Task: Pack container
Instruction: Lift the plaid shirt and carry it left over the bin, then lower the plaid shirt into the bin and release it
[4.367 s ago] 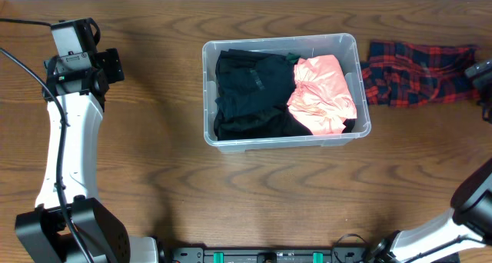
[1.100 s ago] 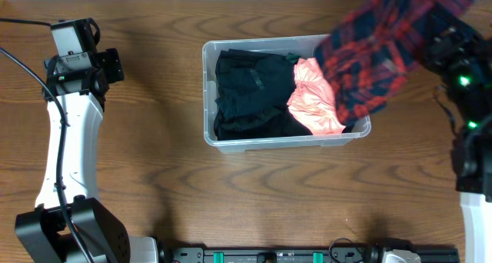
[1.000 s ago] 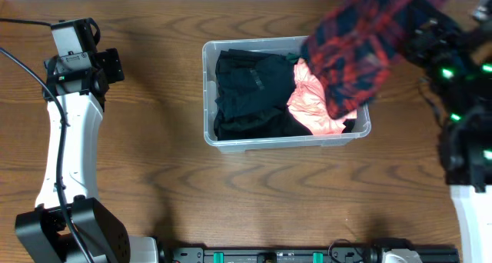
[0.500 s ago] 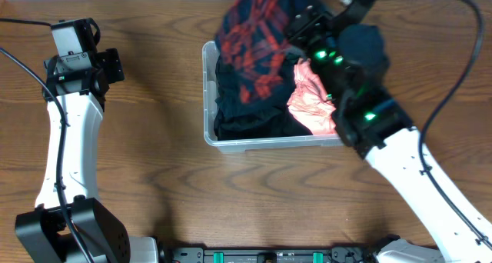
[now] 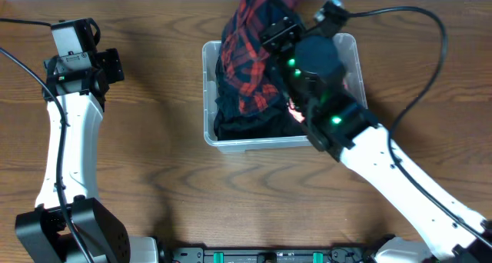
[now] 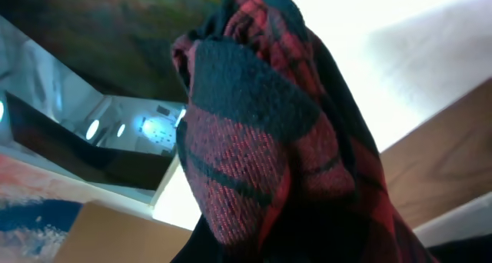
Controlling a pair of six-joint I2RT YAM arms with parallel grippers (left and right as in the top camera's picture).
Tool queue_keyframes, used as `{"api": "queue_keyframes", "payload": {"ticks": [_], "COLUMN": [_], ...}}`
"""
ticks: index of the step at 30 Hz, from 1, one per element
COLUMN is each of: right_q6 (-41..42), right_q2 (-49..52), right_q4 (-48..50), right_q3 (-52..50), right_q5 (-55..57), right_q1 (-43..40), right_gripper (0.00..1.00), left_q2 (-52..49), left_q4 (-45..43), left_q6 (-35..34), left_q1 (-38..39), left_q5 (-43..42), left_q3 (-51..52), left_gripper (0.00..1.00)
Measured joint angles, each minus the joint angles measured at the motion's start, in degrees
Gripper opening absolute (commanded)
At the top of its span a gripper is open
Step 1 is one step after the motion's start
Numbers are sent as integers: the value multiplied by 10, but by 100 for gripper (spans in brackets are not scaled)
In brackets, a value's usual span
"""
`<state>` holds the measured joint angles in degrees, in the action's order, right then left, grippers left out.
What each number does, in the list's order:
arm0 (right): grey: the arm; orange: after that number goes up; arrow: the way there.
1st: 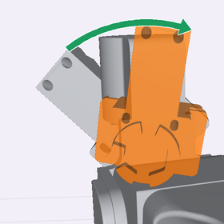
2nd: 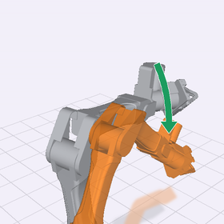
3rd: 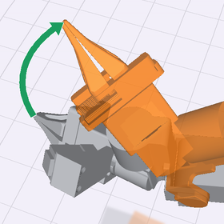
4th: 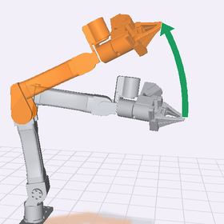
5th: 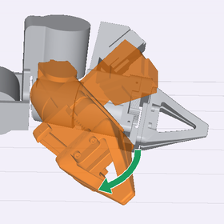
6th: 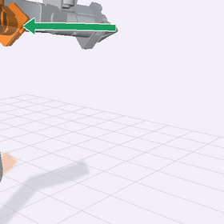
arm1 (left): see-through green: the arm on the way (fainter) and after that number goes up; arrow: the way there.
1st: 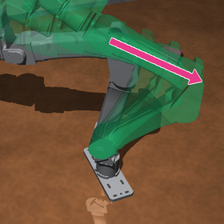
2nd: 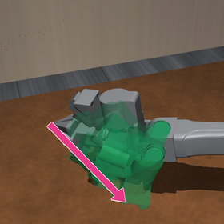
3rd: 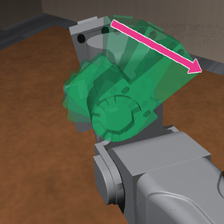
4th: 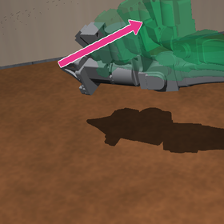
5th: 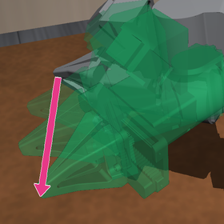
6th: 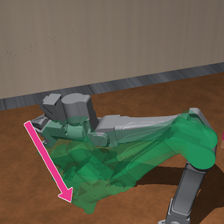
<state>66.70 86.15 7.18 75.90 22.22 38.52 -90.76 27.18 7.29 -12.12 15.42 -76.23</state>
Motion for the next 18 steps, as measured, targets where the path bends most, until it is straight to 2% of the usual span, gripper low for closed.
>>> {"api": "queue_keyframes", "payload": {"ticks": [5, 15, 18], "right_q6": [32, 52, 61], "right_q2": [33, 36, 36], "right_q4": [16, 7, 40], "right_q3": [0, 0, -1], "right_q5": [-1, -1, -1], "right_q1": [2, 5, 5], "right_gripper": [1, 1, 1], "left_q2": [0, 0, 0], "left_q4": [0, 0, 0], "left_q6": [0, 0, 0], "left_q1": [0, 0, 0], "left_q5": [0, 0, 0], "left_q3": [0, 0, 0], "left_gripper": [98, 98, 98]}}
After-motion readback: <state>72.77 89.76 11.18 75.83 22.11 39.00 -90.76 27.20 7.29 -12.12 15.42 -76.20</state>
